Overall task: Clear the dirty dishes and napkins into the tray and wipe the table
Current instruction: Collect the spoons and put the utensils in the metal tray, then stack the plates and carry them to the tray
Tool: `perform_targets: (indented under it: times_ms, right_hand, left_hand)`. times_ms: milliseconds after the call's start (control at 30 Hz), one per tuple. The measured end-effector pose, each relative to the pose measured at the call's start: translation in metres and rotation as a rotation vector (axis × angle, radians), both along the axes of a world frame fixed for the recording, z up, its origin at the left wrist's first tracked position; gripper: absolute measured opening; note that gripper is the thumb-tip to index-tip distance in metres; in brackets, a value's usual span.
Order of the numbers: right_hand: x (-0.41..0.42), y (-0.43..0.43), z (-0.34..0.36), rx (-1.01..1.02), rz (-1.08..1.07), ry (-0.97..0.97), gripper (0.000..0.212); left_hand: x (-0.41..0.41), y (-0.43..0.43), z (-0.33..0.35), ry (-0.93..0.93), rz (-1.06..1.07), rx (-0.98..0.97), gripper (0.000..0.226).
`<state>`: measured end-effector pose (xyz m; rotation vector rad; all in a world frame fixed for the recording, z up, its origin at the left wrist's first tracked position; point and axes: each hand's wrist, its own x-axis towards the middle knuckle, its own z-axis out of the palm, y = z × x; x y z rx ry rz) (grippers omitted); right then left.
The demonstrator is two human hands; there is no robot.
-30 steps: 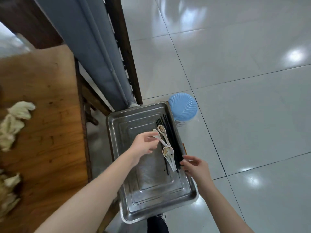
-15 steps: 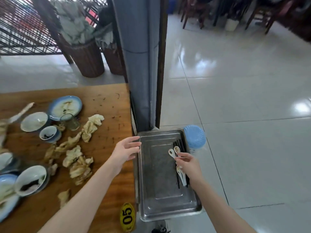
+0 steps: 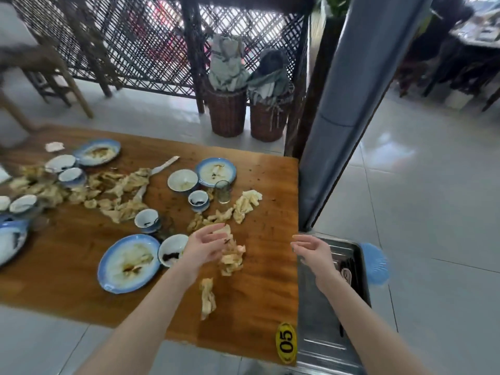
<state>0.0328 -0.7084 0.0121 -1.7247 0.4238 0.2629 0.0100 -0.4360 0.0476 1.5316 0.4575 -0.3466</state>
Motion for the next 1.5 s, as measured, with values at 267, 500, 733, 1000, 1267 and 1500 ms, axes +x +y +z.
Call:
perform_targets:
  times_ms: [267, 500, 733, 1000, 1267, 1500]
  right_hand:
    - [-0.019, 0.108, 0.005, -0.054, 0.053, -0.023, 0.018]
    - [-0.053, 0.183, -0.006, -0.063, 0.07, 0.041, 0.02]
    - [-0.07, 0.236, -0.029, -0.101, 0.164, 0.122, 0.018]
    - [-0.067, 0.286, -0.067, -0.087, 0.316, 0.249, 0.02]
    - [-0.061, 0.318, -0.084, -0.075, 0.289, 0.308, 0.033]
    - [-0.059, 0.354, -0.092, -0.074, 0.068, 0.356, 0.041]
  left_hand:
    - [-0.036, 0.116, -0.01, 0.01, 0.054, -0.005, 0.039]
    - [-0.071, 0.192, -0.029, 0.121, 0.107, 0.021, 0.041]
    - [-0.089, 0.236, -0.047, 0.14, 0.165, 0.08, 0.04]
    - [-0.09, 0.258, -0.064, 0.173, 0.221, 0.157, 0.042]
    - [-0.079, 0.288, -0.085, 0.185, 0.237, 0.288, 0.053]
    - [-0.039, 0.32, -0.098, 0.185, 0.027, 0.342, 0.062]
